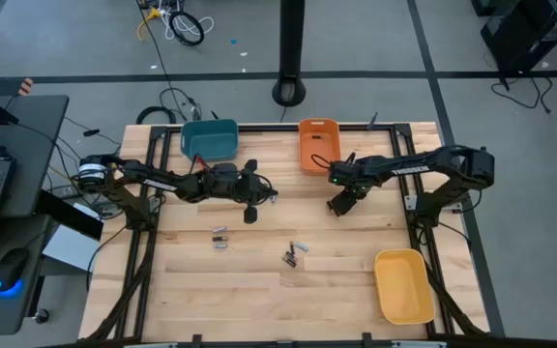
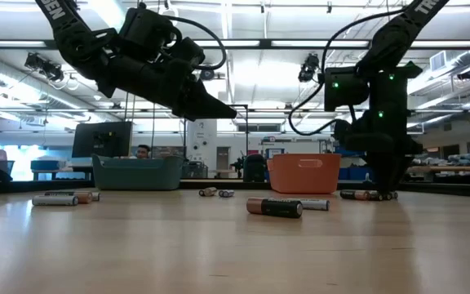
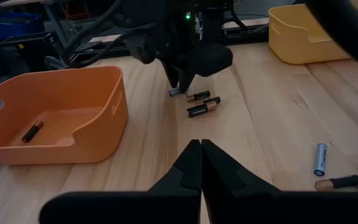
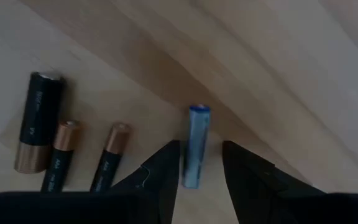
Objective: Sort batteries
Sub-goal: Put the silver battery into the yellow bin
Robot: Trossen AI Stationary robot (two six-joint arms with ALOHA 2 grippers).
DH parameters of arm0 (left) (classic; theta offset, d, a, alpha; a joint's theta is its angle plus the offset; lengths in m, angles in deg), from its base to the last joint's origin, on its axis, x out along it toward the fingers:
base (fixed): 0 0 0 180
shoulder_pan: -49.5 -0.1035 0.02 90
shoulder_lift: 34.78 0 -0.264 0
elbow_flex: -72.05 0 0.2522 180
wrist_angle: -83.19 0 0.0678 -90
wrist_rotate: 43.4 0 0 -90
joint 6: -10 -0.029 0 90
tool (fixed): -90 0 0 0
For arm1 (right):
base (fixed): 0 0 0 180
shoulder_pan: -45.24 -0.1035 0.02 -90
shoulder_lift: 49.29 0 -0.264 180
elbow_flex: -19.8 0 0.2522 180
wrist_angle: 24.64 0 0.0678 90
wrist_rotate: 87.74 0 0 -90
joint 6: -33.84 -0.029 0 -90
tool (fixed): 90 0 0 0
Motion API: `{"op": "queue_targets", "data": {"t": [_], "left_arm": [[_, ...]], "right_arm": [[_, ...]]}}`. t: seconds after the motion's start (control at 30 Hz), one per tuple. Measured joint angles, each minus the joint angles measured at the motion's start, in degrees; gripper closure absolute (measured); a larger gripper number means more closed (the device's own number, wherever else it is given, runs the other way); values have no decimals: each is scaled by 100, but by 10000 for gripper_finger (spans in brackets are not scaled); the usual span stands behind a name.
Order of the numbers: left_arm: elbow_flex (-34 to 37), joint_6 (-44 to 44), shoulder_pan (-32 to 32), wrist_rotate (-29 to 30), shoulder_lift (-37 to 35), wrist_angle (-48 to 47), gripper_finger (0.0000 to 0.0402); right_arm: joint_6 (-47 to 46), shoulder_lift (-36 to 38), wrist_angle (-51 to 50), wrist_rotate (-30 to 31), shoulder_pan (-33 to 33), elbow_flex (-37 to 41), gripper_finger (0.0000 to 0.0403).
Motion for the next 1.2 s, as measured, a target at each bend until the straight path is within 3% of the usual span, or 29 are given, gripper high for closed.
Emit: {"op": "queue_targets", "data": {"t": [0.23, 0.6, 1.2], "left_arm": [[0, 2, 0, 1, 0, 6, 395], [0, 4, 0, 1, 0, 12, 395], [0, 7, 0, 3, 0, 15, 395]], "right_arm": [[8, -115, -5, 1, -2, 3, 283], [163, -64, 20, -60, -2, 15, 361], [267, 244, -76, -191, 0, 60, 356]]}}
